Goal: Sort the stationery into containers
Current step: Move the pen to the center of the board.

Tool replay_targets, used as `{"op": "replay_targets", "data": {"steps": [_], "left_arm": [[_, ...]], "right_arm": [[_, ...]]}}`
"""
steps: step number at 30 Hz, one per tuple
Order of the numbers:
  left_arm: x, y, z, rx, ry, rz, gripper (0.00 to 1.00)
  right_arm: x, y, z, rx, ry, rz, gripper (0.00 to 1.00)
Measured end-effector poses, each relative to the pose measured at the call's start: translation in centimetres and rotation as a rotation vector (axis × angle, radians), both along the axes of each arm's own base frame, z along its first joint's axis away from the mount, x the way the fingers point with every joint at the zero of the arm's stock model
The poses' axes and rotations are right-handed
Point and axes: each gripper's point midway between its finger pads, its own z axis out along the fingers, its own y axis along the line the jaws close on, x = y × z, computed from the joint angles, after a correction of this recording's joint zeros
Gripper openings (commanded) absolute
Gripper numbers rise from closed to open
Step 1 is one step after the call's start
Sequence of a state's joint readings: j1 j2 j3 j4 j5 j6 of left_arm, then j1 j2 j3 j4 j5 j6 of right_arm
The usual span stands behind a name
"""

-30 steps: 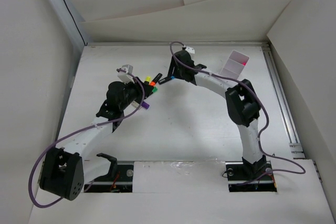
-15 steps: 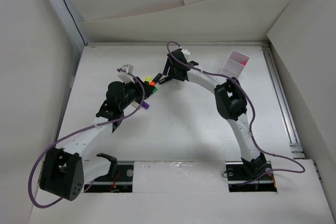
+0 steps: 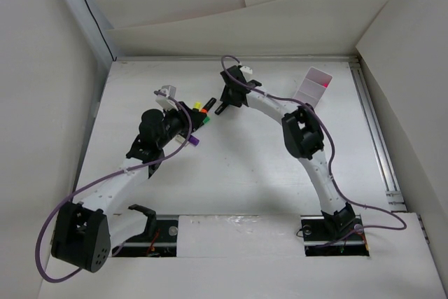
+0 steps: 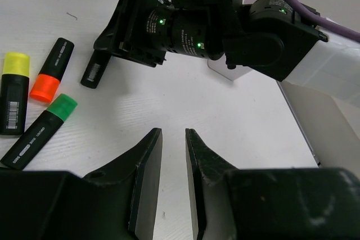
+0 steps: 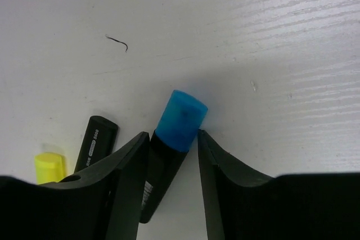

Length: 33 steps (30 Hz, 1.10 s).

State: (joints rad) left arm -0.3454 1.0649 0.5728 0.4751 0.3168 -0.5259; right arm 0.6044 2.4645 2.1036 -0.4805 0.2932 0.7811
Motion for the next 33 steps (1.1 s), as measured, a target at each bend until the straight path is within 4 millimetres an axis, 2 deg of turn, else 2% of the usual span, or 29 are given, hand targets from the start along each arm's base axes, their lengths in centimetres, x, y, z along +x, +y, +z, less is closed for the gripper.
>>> {"op": "replay_targets", "data": {"steps": [3,9,11,14,16,17,20,21,27,33], "left_arm": [[0.0,0.0,0.1,-0.003,-0.001,-0.001,0.2],[-0.1,-0.1,0.1,-0.005,0.0,-0.004,0.2],[-0.1,-0.1,0.1,-0.006,-0.001,-0.009,0.2],[-0.2,-0.2,0.2,-0.007,-0.002,-0.015,0.2],[-0.2,-0.2,0.2,-0.009,-0.002,-0.015,0.2],[-0.2,-0.3,0.2,-0.011,-0.002,-0.017,0.2],[-0.3,-0.3,0.3,-0.013,-0.002,-0.021,0.2],[-0.3,-0.3,0.3,-0.014,-0.002,-0.02,0.2],[-0.3,-0.3,0.3,-0.015,-0.001,-0.022,0.2],[-0.3,-0.3,0.3,-0.015,0.0,-0.021,0.2]], "right_arm": [[0.0,-0.2,-0.2,-0.014,0.004,-0.01,0.35],[-0.1,-1.0,-0.3,-0.05,-0.014,-0.019,0.32],[-0.7,-1.6,-0.3,-0.073,-0.019,-0.017,0.28],[-2.3,-3.2,-0.3,-0.121,-0.004,-0.001,0.28],[-3.6,-4.2,-0.4,-0.152,0.01,0.011,0.33],[-4.1,-4.7,-0.4,-0.163,0.016,0.017,0.44],[-5.9,-6.1,-0.6,-0.194,0.043,0.032,0.61],[-6.2,-6.6,-0.8,-0.206,0.052,0.035,0.64],[-5.8,-7.7,-0.7,-0.22,0.064,0.055,0.67],[-4.7,-8.9,-0.7,-0.229,0.071,0.037,0.58]]}}
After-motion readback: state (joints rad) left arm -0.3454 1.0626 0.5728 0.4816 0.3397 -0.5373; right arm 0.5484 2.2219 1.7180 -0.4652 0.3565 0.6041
